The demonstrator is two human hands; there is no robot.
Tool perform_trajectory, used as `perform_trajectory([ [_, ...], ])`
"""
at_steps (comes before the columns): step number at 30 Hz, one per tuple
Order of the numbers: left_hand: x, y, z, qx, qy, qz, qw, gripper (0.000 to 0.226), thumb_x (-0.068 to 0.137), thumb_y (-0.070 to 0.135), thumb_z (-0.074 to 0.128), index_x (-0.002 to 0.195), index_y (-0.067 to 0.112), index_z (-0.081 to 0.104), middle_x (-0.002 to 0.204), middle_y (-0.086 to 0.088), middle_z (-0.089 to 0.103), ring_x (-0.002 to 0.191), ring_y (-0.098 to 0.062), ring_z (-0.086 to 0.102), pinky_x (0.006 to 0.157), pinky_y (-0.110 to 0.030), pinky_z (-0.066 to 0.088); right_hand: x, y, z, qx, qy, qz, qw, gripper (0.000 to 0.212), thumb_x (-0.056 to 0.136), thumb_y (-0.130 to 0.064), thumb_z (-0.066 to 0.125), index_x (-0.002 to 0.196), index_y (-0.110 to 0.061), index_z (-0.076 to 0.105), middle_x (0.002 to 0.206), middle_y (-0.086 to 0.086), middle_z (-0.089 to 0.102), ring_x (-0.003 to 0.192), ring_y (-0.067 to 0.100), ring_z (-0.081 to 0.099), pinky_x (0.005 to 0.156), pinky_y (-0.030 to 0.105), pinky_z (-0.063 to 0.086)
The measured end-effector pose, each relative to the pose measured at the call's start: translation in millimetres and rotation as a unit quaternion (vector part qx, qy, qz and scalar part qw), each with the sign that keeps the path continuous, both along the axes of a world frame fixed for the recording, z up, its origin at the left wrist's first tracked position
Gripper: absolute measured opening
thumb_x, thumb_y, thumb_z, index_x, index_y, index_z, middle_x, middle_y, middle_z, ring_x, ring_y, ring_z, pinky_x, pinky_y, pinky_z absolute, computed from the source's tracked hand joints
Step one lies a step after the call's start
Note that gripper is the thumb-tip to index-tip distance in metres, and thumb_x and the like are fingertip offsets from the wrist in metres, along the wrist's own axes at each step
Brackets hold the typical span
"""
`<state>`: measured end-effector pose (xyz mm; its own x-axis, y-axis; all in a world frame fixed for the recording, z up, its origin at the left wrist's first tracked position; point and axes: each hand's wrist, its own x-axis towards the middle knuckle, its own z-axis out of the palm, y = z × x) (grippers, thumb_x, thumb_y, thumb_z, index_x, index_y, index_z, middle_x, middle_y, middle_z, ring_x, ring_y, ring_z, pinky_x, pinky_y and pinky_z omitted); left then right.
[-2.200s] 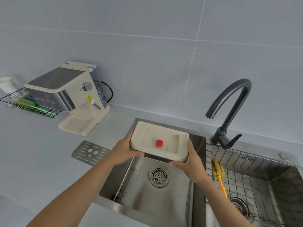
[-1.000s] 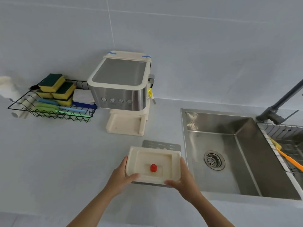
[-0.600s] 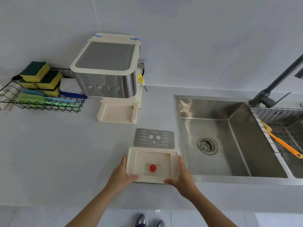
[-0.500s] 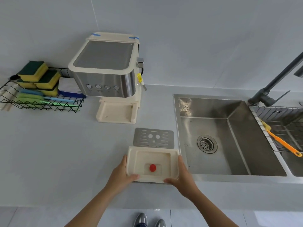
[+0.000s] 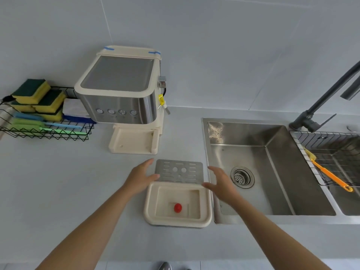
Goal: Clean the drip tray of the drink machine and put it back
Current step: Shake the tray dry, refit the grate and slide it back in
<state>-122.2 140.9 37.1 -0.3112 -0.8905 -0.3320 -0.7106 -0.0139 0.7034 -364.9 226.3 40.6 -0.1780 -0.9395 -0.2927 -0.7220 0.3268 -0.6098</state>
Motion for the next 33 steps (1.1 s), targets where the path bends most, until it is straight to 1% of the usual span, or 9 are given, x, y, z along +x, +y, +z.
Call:
perform_trajectory([
  [5,-26.9,-34.5,-5.3,0.018,-0.029,-0.096,0.995,0.071,0.084,0.018,0.063,0.144,0.016,0.025,0.151,-0.005,0.032,0.137,-0.021,0.033,0.110,-0.032,0.029,-3.9,-45.6,-5.4,0.035,0.055,0.052,0.997,0.065,0.084,-0.021,0.065,0.140,-0.012,0.033,0.148,0.007,0.033,0.136,0.023,0.028,0.111,0.032,0.024],
  [8,-38.3,-40.3,-14.4,0.029,-0.072,-0.159,0.984,0.077,0.081,0.020,0.066,0.144,0.017,0.023,0.149,-0.004,0.033,0.134,-0.020,0.036,0.107,-0.030,0.031,-2.9,-58.6,-15.6,0.073,0.086,0.093,0.989,0.073,0.080,-0.023,0.069,0.141,-0.012,0.031,0.149,0.008,0.028,0.137,0.025,0.025,0.113,0.034,0.024],
  [11,-44.4,-43.9,-24.1,0.019,-0.105,-0.206,0.973,0.081,0.074,0.020,0.072,0.142,0.015,0.027,0.144,-0.004,0.038,0.130,-0.021,0.040,0.105,-0.030,0.034,-0.1,-65.8,-23.1,0.106,0.115,0.127,0.979,0.084,0.073,-0.022,0.075,0.142,-0.014,0.027,0.150,0.008,0.025,0.137,0.027,0.024,0.114,0.039,0.026],
  [14,-45.0,-47.4,-32.0,-0.029,-0.189,-0.253,0.948,0.082,0.075,0.021,0.069,0.143,0.015,0.023,0.146,-0.005,0.031,0.134,-0.024,0.030,0.107,-0.035,0.033,2.5,-70.4,-28.9,0.115,0.153,0.156,0.969,0.087,0.072,-0.024,0.076,0.142,-0.015,0.025,0.148,0.007,0.027,0.136,0.027,0.025,0.112,0.040,0.027],
  [16,-45.8,-48.9,-34.9,-0.063,-0.248,-0.280,0.925,0.084,0.076,0.021,0.067,0.144,0.015,0.018,0.146,-0.007,0.027,0.135,-0.025,0.026,0.106,-0.035,0.032,4.2,-72.6,-33.5,0.114,0.174,0.169,0.963,0.079,0.076,-0.022,0.072,0.140,-0.015,0.026,0.146,0.007,0.029,0.134,0.027,0.027,0.109,0.040,0.029],
  [18,-47.0,-49.4,-35.8,-0.085,-0.282,-0.292,0.910,0.087,0.076,0.023,0.068,0.144,0.014,0.015,0.144,-0.010,0.027,0.133,-0.027,0.027,0.104,-0.035,0.032,5.9,-73.8,-37.6,0.111,0.196,0.180,0.957,0.071,0.079,-0.022,0.068,0.138,-0.014,0.028,0.144,0.007,0.030,0.132,0.027,0.028,0.108,0.040,0.030],
  [21,-49.5,-52.2,-36.3,-0.096,-0.307,-0.286,0.902,0.088,0.074,0.027,0.070,0.142,0.011,0.017,0.140,-0.011,0.030,0.129,-0.029,0.030,0.101,-0.036,0.033,7.6,-76.2,-41.5,0.108,0.231,0.189,0.948,0.067,0.079,-0.022,0.067,0.135,-0.011,0.030,0.141,0.008,0.031,0.130,0.028,0.029,0.106,0.040,0.032],
  [26,-54.3,-56.7,-38.3,-0.116,-0.335,-0.291,0.889,0.067,0.074,0.023,0.069,0.128,0.010,0.032,0.131,-0.011,0.037,0.120,-0.029,0.036,0.094,-0.035,0.036,10.6,-84.8,-43.0,0.123,0.267,0.189,0.937,0.073,0.074,-0.017,0.071,0.132,-0.008,0.028,0.136,0.008,0.031,0.125,0.027,0.031,0.102,0.036,0.035],
  [33,-57.7,-59.5,-39.1,-0.121,-0.343,-0.285,0.887,0.067,0.071,0.031,0.071,0.123,0.008,0.034,0.127,-0.011,0.038,0.118,-0.027,0.035,0.094,-0.033,0.035,9.9,-88.0,-43.1,0.124,0.275,0.165,0.939,0.075,0.070,-0.020,0.074,0.129,-0.008,0.029,0.131,0.008,0.032,0.120,0.025,0.033,0.099,0.035,0.036],
])
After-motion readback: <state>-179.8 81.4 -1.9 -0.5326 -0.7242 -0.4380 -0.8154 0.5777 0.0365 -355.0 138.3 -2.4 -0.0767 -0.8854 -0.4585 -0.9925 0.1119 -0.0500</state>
